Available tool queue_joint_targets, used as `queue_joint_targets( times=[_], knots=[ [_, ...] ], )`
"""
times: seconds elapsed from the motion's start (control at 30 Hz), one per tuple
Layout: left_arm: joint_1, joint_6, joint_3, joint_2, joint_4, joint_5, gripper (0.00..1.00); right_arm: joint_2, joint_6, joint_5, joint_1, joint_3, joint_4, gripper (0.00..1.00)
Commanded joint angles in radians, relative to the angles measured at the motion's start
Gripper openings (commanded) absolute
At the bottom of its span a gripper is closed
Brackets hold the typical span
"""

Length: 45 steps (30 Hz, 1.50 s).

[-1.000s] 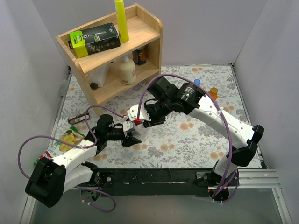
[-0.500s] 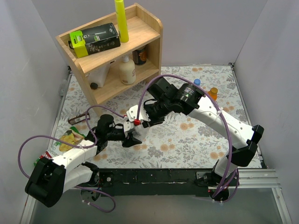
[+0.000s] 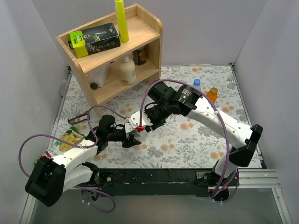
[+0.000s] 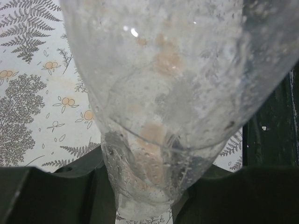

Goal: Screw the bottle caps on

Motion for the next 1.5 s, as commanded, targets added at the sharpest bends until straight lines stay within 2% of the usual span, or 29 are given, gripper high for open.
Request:
queue_joint_targets(
  times=[0.0, 0.13, 0.33, 0.57, 0.87, 1.13, 1.23, 1.27, 1.37, 1.47],
  knots=[
    [-0.001, -0.017, 0.044, -0.022, 0.155, 0.019, 0.00, 0.012, 0.092, 0.023, -0.013, -0.042, -0.066, 0.21],
    [-0.003, -0.069, 0.027, -0.018, 0.245, -0.012, 0.00, 0.047, 0.264, 0.014, -0.030, 0.003, -0.029, 0.20],
    [-0.003, -0.051, 0.029, 0.002, 0.264, -0.095, 0.00, 0.193, 0.535, -0.040, -0.046, 0.111, -0.130, 0.19],
    [-0.003, -0.073, 0.024, 0.019, 0.264, -0.139, 0.00, 0.239, 0.616, -0.029, -0.056, 0.131, -0.113, 0.19],
    [-0.003, -0.233, -0.033, 0.012, 0.351, -0.112, 0.00, 0.237, 0.649, 0.050, -0.056, 0.143, -0.078, 0.20],
    [-0.004, -0.184, -0.036, 0.001, 0.345, -0.089, 0.00, 0.246, 0.630, 0.056, -0.057, 0.162, -0.084, 0.21],
    [-0.004, -0.176, -0.037, 0.001, 0.327, -0.080, 0.00, 0.254, 0.620, 0.066, -0.057, 0.186, -0.087, 0.24],
    [-0.004, -0.178, -0.039, 0.002, 0.325, -0.080, 0.00, 0.257, 0.620, 0.067, -0.057, 0.197, -0.084, 0.31],
    [-0.004, -0.178, -0.053, 0.004, 0.316, -0.080, 0.00, 0.268, 0.614, 0.086, -0.056, 0.226, -0.082, 0.42],
    [-0.004, -0.190, -0.053, 0.007, 0.296, -0.092, 0.00, 0.280, 0.608, 0.099, -0.056, 0.275, -0.085, 0.49]
  ],
)
